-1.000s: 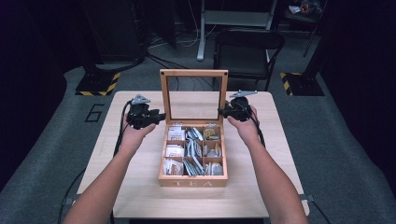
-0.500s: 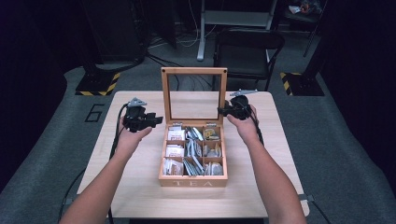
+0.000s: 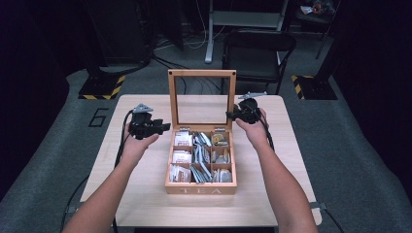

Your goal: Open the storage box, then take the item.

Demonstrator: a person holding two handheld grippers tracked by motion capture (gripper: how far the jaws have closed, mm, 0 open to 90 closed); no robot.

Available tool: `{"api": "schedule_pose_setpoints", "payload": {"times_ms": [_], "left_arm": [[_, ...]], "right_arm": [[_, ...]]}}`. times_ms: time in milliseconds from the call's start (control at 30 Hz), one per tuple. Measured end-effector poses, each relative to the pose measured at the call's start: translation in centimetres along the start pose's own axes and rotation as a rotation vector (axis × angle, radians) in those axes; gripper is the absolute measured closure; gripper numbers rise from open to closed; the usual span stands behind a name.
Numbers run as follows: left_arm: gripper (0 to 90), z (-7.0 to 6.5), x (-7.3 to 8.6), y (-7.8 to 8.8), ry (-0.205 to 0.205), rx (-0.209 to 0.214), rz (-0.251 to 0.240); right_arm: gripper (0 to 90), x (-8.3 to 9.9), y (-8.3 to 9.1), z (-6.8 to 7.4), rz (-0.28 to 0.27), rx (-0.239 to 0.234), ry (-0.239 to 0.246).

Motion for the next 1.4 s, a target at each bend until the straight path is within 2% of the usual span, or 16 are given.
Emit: {"api": "schedule_pose_setpoints", "payload": {"times_ms": [133, 233, 367, 467, 567, 667, 700, 800, 867, 967, 1133, 1267, 1367, 1400], "left_arm": [[55.4, 0.1, 0.2, 0.0, 0.0, -0.007, 0.004], [55.1, 0.1, 0.2, 0.1, 0.004, -0.006, -0.001], [54.7, 0.0, 0.6, 0.2, 0.0, -0.004, 0.009], [53.8, -0.1, 0.7, 0.3, 0.002, -0.005, 0.004], [53.2, -0.1, 0.8, 0.5, 0.009, 0.001, -0.007], [52.2, -0.1, 1.1, 0.5, 0.01, -0.012, -0.007], [52.0, -0.1, 1.2, 0.5, 0.004, -0.013, -0.002], [51.4, -0.1, 1.4, 0.6, 0.003, -0.014, -0.001], [51.4, -0.2, 1.6, 0.7, 0.009, -0.013, -0.005], [50.2, -0.3, 1.9, 1.0, -0.006, -0.014, 0.005], [49.4, -0.6, 2.6, 1.4, -0.002, -0.015, -0.007], [49.1, -0.9, 3.1, 1.6, -0.006, -0.014, -0.004], [49.0, -1.2, 3.6, 1.8, 0.017, 0.009, -0.019], [48.6, -1.4, 4.0, 2.0, 0.008, 0.012, -0.005]], "right_arm": [[62.7, 0.0, -0.1, 0.0, -0.004, 0.006, 0.002], [56.8, 0.0, -0.2, 0.2, -0.006, 0.003, -0.002], [50.0, 0.1, -0.1, 0.5, -0.009, 0.011, 0.015], [45.3, 0.3, 0.4, 0.5, -0.016, 0.024, 0.012], [42.4, 0.5, 0.8, 0.6, -0.006, 0.011, 0.006], [40.2, 1.0, 1.9, 1.0, 0.014, 0.009, 0.06], [40.2, 1.1, 2.1, 1.2, 0.016, 0.008, 0.051], [39.6, 1.5, 3.2, 1.6, -0.004, 0.007, 0.064], [39.2, 1.8, 3.9, 2.0, -0.016, 0.003, 0.07], [36.9, 2.1, 4.7, 2.7, -0.03, 0.004, 0.069], [32.1, 3.1, 6.1, 4.7, -0.055, 0.01, 0.124], [29.2, 3.9, 6.4, 6.1, -0.037, 0.01, 0.153], [29.1, 4.4, 6.4, 6.8, -0.031, 0.002, 0.158], [29.1, 4.7, 6.4, 7.2, -0.029, -0.005, 0.151]]}}
Point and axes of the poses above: each handheld gripper's, and its own axes: y roughly backward along the jaws, x roughly out of its underside, z roughly to its left, the point moved 6 cm from there along -y, roughly forward along the jaws, and after that the axes turned 7 degrees about -x, right-handed, at the moved point
